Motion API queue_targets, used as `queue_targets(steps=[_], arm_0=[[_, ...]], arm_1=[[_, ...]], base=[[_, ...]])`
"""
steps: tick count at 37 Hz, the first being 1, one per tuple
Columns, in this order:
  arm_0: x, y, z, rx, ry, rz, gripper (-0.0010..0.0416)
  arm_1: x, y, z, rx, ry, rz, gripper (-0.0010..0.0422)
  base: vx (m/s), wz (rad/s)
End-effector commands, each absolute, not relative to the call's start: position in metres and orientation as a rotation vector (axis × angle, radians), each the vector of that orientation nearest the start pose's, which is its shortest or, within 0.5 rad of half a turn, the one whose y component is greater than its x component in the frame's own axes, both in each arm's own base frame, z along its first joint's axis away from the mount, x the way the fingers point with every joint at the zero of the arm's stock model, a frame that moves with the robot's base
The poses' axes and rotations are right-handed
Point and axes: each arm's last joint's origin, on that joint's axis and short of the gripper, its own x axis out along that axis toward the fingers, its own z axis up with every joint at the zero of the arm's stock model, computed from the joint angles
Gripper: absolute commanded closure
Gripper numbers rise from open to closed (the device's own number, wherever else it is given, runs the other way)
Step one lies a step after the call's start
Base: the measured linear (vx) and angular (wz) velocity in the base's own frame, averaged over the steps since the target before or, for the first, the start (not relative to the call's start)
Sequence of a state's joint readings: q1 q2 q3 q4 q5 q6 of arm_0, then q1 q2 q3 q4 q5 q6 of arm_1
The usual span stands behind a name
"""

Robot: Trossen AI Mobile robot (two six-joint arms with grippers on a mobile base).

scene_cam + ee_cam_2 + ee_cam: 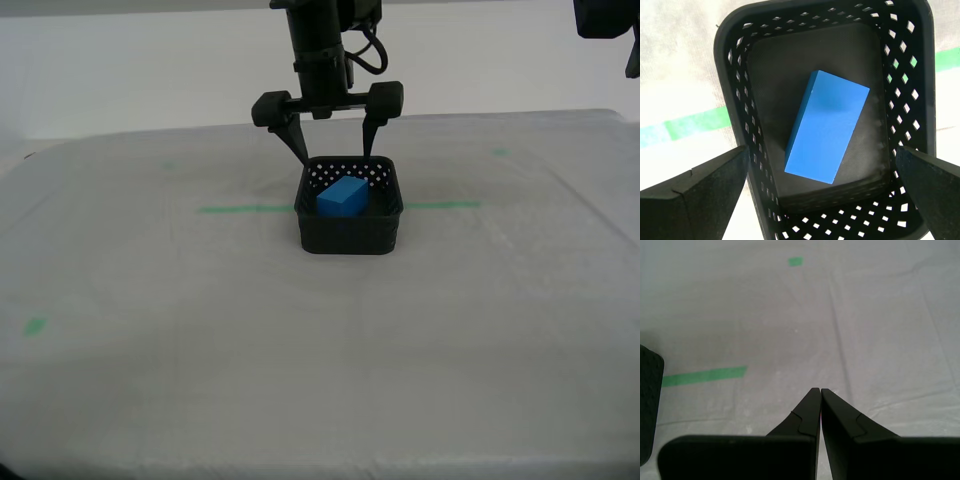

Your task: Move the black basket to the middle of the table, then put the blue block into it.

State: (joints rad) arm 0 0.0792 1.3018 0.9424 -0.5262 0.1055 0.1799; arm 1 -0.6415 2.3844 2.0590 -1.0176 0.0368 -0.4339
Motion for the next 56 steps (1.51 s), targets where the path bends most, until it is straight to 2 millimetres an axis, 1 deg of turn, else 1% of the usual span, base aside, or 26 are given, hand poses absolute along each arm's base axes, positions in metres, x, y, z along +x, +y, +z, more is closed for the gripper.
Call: queue_targets(steps=[1,9,12,17,26,34,47,56], arm_0=[[0.261,0.018,0.254,0.087,0.874,-0.102,0.0401],[0.261,0.018,0.254,0.087,0.874,-0.102,0.0401],[0.261,0.018,0.254,0.087,0.874,-0.102,0.0401],[0.261,0.018,0.254,0.087,0.873,-0.102,0.0401],[0.261,0.018,0.254,0.087,0.874,-0.102,0.0401],[0.261,0.018,0.254,0.087,0.873,-0.102,0.0401],[0.261,0.018,0.254,0.087,0.873,-0.102,0.0401],[0.261,0.018,0.254,0.087,0.874,-0.102,0.0401]], arm_1=[[0.388,-0.292,0.170,0.051,1.384,-0.286,0.0009],[0.388,-0.292,0.171,0.060,1.381,-0.304,0.0011],[0.387,-0.292,0.176,0.067,1.374,-0.329,0.0011],[0.384,-0.290,0.191,0.063,1.343,-0.346,0.0011],[0.378,-0.285,0.227,0.043,1.273,-0.375,0.0011],[0.370,-0.277,0.253,0.048,1.242,-0.397,0.0011],[0.362,-0.259,0.285,0.055,1.195,-0.384,0.0011],[0.364,-0.242,0.297,0.035,1.189,-0.357,0.0011]], base=[[0.000,0.000],[0.000,0.000],[0.000,0.000],[0.000,0.000],[0.000,0.000],[0.000,0.000],[0.000,0.000],[0.000,0.000]])
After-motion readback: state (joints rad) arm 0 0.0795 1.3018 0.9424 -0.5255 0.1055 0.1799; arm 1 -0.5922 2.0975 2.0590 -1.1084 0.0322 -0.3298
